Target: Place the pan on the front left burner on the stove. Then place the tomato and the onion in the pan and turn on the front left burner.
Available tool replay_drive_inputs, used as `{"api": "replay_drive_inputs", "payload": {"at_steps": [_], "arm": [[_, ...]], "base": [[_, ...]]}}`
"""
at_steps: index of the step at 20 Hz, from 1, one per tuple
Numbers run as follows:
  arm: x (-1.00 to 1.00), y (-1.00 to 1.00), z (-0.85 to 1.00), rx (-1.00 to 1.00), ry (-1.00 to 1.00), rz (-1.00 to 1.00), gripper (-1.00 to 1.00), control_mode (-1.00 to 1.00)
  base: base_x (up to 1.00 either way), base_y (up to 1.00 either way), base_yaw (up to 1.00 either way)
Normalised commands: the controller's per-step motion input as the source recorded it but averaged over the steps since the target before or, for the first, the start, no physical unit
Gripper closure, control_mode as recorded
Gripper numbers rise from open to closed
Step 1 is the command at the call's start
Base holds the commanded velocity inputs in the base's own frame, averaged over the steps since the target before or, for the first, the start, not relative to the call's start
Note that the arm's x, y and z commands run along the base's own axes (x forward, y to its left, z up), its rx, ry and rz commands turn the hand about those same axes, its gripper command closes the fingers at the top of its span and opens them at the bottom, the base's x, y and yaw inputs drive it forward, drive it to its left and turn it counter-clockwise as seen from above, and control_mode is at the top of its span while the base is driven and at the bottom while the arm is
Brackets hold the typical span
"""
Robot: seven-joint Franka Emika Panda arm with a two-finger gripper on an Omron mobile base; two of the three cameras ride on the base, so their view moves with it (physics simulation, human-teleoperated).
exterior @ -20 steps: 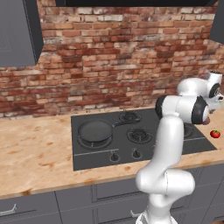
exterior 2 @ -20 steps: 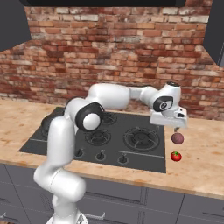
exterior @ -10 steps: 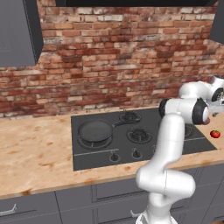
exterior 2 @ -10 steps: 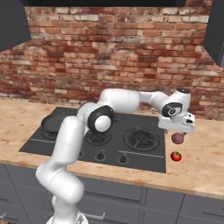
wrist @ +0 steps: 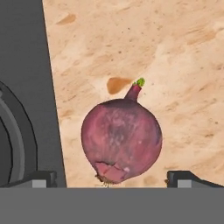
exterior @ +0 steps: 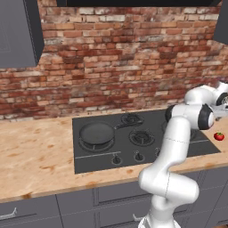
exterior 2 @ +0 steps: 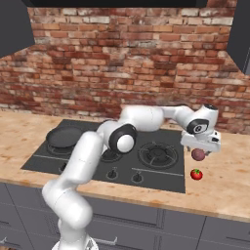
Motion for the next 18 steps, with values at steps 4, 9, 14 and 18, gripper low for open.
{"api": "replay_drive_inputs", "payload": {"at_steps": [4,9,14,18], "arm": [[0.20,-0.06,-0.24,0.01,0.00,0.00,-1.00,-1.00],[0.10,-0.02,-0.28,0.00,0.00,-0.02,-1.00,-1.00],[0.01,0.00,-0.28,0.00,0.00,-0.03,1.00,-1.00],[0.01,0.00,-0.06,0.00,0.00,-0.05,1.00,-1.00]], "base": [[0.00,0.00,0.00],[0.00,0.00,0.00],[0.00,0.00,0.00],[0.00,0.00,0.00]]}}
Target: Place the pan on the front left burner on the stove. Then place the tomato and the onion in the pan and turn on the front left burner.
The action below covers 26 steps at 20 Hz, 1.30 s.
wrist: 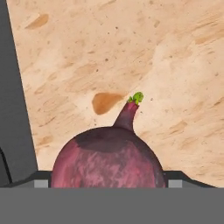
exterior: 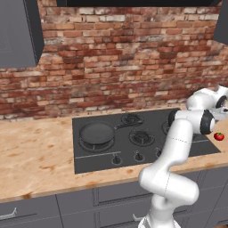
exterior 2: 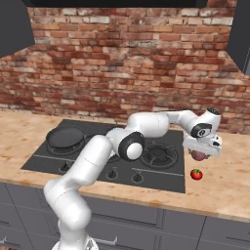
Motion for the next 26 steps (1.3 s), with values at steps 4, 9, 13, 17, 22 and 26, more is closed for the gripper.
{"api": "replay_drive_inputs", "payload": {"at_steps": [4,9,13,17,22,26], "arm": [[-0.20,0.14,0.37,0.00,-0.13,-0.02,1.00,-1.00],[-0.18,0.33,0.52,0.00,-0.10,0.00,1.00,-1.00],[-0.26,0.53,0.74,-0.04,-0.05,-0.01,1.00,-1.00],[-0.31,0.70,0.78,-0.08,-0.05,-0.01,1.00,-1.00],[-0.19,0.92,0.58,-0.10,-0.04,0.00,1.00,-1.00],[-0.25,1.00,0.31,-0.13,-0.07,0.00,1.00,-1.00]], "base": [[0.00,0.00,0.00],[0.00,0.00,0.00],[0.00,0.00,0.00],[0.00,0.00,0.00],[0.00,0.00,0.00],[0.00,0.00,0.00]]}}
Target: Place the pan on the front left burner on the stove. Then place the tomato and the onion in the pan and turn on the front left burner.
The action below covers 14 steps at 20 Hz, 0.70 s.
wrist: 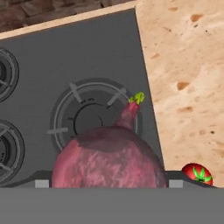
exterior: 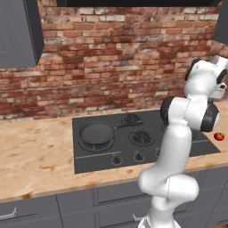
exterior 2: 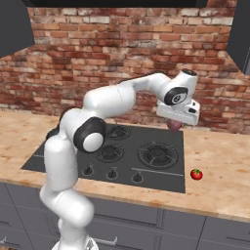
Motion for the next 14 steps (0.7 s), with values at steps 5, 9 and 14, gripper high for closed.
{"api": "replay_drive_inputs", "payload": {"at_steps": [5,9,14], "arm": [[-0.25,1.00,0.23,-0.12,-0.07,0.00,1.00,-1.00],[-0.03,1.00,0.05,-0.02,-0.03,0.08,1.00,-1.00],[0.00,0.96,0.06,0.00,0.00,0.10,1.00,-1.00]], "base": [[0.00,0.00,0.00],[0.00,0.00,0.00],[0.00,0.00,0.00]]}}
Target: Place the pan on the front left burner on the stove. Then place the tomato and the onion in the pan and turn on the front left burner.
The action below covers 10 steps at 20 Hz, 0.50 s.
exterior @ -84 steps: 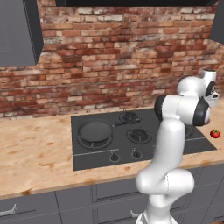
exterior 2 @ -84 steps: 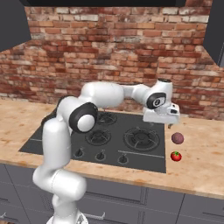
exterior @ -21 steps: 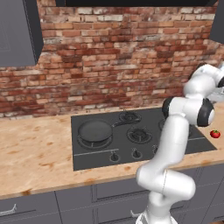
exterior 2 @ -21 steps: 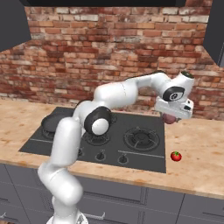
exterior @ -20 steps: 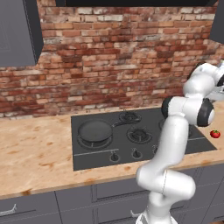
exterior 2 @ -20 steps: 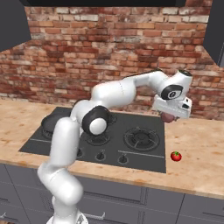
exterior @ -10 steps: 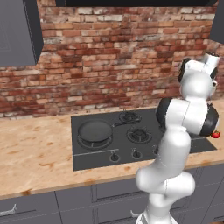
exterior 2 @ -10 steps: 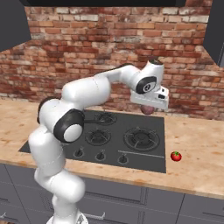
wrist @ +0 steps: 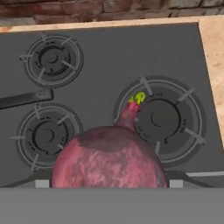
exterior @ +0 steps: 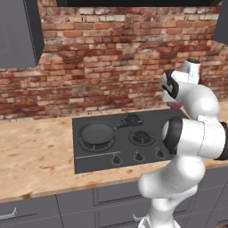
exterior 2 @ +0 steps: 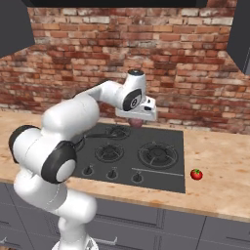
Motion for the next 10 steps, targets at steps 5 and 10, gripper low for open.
{"api": "replay_drive_inputs", "payload": {"at_steps": [5,10], "arm": [[0.00,0.94,0.23,0.00,0.10,0.07,1.00,-1.00],[0.00,0.93,0.04,0.00,0.11,0.10,1.00,-1.00]], "base": [[0.00,0.00,0.00],[0.00,0.00,0.00]]}}
